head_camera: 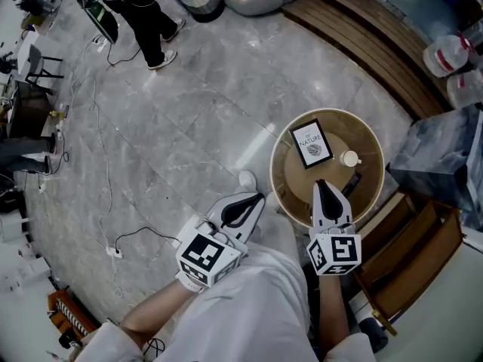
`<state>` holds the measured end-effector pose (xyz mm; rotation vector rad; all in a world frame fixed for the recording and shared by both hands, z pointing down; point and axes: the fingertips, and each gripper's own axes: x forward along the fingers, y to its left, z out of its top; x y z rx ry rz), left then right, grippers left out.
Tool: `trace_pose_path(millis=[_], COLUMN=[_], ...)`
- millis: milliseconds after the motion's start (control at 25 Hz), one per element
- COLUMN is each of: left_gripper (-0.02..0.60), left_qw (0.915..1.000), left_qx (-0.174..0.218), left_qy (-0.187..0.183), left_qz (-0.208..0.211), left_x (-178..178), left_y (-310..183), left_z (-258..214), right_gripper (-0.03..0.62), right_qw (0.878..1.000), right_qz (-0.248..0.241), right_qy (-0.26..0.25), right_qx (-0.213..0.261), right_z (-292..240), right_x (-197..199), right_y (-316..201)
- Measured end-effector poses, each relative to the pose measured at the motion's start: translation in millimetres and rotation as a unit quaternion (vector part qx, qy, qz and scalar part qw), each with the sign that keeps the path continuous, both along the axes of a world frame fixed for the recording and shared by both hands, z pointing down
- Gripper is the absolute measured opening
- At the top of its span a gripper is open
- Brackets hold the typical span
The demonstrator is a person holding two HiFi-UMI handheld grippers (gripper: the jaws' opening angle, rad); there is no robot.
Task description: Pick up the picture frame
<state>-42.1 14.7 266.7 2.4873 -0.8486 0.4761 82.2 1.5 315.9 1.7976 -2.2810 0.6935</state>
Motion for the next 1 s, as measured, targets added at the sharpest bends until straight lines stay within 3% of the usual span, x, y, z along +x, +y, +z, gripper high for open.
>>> trace_pose_path(millis=[80, 320, 560, 680, 1000], left_gripper=[0.003, 0.003, 0.003, 0.003, 0.003], left_qw=[1.0, 0.9989, 0.9988, 0.9982, 0.995], left_qx=[-0.008, -0.046, -0.046, -0.056, -0.095], left_qy=[0.0, -0.004, -0.012, -0.012, -0.031], left_qz=[-0.002, 0.006, 0.013, 0.019, 0.009], left_x=[6, 32, 61, 74, 76], left_y=[-10, -32, -67, -79, -108], left_z=[10, 49, 79, 99, 171], right_gripper=[0.006, 0.008, 0.011, 0.087, 0.091], right_qw=[0.999, 0.997, 0.996, 0.995, 0.991], right_qz=[0.012, 0.048, 0.041, 0.038, 0.039], right_qy=[-0.026, -0.033, -0.019, -0.01, 0.005], right_qx=[-0.018, -0.059, -0.081, -0.093, -0.13], right_z=[15, 59, 101, 124, 197], right_x=[9, 33, 46, 55, 68], right_y=[-14, -42, -75, -91, -130])
